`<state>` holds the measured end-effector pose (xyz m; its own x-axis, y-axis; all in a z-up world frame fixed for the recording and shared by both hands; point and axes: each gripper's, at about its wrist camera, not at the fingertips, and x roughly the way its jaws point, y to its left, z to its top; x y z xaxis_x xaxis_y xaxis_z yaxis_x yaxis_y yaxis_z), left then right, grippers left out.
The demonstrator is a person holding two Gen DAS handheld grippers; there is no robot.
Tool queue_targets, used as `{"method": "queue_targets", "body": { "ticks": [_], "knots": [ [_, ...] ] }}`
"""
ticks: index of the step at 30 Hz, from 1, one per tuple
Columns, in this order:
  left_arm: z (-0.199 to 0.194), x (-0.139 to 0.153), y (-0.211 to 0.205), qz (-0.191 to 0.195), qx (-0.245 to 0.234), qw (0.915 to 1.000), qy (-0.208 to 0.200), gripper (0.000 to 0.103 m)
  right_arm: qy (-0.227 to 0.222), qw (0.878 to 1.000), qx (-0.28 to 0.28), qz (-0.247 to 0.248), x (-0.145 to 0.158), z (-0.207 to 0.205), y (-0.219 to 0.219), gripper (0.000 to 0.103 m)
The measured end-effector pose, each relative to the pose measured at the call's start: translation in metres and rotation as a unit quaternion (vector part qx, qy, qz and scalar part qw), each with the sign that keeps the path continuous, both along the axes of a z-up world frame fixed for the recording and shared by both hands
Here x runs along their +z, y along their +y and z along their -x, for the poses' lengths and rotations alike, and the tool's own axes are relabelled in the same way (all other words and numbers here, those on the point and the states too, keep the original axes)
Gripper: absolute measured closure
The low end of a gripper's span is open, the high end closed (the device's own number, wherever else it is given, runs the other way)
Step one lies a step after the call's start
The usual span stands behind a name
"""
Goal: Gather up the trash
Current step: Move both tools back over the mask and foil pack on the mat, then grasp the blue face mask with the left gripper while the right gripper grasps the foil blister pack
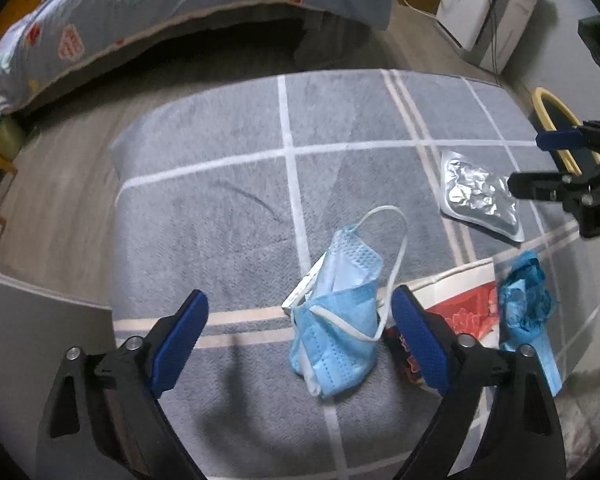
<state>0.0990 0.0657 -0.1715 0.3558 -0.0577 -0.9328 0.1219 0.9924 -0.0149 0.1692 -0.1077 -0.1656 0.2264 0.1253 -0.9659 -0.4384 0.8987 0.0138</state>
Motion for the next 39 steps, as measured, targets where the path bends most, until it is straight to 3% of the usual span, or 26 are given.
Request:
{"method": "queue_targets", "body": {
  "ticks": [1,4,8,13,16,19,23,25,39],
  "knots": [
    [-0.002,-0.002,0.001,0.006,0.0,1.0,0.007,0.03,0.002,1.0,0.004,0.002,-0.002,0.0,0.003,0.006],
    [-0.006,-0.011,0.004,0.027,0.0,0.9992,0.029,0.045,0.011,1.0,0.026,0.012,-0.013,0.001,0.011,0.006],
    [-0.008,-0.018,0.003,0.035,-0.007,0.9986,0.039,0.059,0.026,0.999,0.043,0.018,-0.027,0.002,0.019,0.006],
    [-0.011,-0.014,0.005,0.027,-0.004,0.9993,0.024,0.075,0.032,0.997,0.051,0.045,-0.044,0.002,0.027,0.007],
    [-0.015,-0.008,0.006,0.027,-0.002,0.9996,0.014,0.08,0.032,0.997,0.047,0.056,-0.05,0.0,0.031,0.015],
    [-0.015,-0.004,0.007,0.028,0.001,0.9996,0.005,0.081,0.037,0.997,0.041,0.046,-0.052,-0.003,0.031,0.016],
    [-0.015,0.004,0.006,0.03,-0.007,0.9995,-0.006,0.082,0.035,0.998,0.037,0.038,-0.045,-0.011,0.029,0.03],
    [-0.017,0.009,0.005,0.033,-0.007,0.9993,-0.016,0.083,0.04,0.998,0.032,0.028,-0.044,-0.011,0.026,0.033],
    [-0.021,0.064,0.011,0.039,0.001,0.9939,-0.103,0.084,-0.01,0.998,-0.052,-0.022,0.019,-0.019,-0.021,0.033]
  ]
}}
